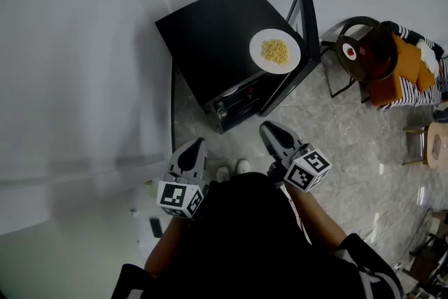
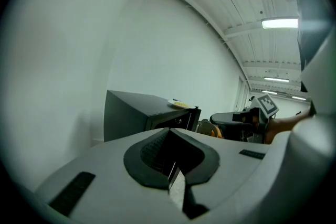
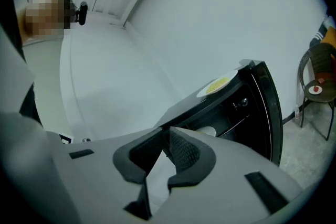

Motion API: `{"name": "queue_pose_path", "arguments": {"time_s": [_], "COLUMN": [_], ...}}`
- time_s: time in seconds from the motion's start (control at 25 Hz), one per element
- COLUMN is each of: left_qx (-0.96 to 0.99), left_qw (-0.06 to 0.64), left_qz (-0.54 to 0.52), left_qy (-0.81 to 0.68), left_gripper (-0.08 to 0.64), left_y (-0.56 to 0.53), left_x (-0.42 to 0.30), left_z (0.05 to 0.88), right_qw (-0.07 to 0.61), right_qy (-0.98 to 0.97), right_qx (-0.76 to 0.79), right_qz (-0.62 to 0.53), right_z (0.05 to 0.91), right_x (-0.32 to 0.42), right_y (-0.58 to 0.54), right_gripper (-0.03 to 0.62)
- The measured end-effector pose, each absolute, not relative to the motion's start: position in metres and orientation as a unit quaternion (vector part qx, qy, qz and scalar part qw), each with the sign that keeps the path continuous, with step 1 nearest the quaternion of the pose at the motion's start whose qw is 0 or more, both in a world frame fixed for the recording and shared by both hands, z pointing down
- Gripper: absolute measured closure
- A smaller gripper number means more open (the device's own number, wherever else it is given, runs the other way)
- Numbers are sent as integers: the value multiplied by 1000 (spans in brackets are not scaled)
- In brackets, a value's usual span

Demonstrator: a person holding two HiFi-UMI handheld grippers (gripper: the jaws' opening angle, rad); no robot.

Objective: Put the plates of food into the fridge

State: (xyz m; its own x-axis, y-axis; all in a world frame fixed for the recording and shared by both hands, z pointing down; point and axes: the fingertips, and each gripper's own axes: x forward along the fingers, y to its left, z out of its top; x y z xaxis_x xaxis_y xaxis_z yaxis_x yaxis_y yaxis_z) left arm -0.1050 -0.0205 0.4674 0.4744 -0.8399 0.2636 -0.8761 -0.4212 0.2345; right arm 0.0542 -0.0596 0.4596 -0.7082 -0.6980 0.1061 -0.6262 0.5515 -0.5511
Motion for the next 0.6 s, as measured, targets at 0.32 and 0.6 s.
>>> {"name": "queue_pose_path", "arguments": {"time_s": [0.32, 0.6], "left_qx": [850, 849], "left_qw": [161, 162], "left_qz": [30, 30], "left_qy": [-500, -501], "left_gripper": [537, 537], "left_y": [-25, -27], "left_x": [-95, -94], "left_z": [459, 458], "right_qw": [76, 83], "right_qy": [876, 873], "right_qx": [-376, -380], "right_qz": [-294, -294], "right_z": [455, 448], "right_x": [58, 68], "right_y": [-52, -50], "right_gripper": [534, 534]}}
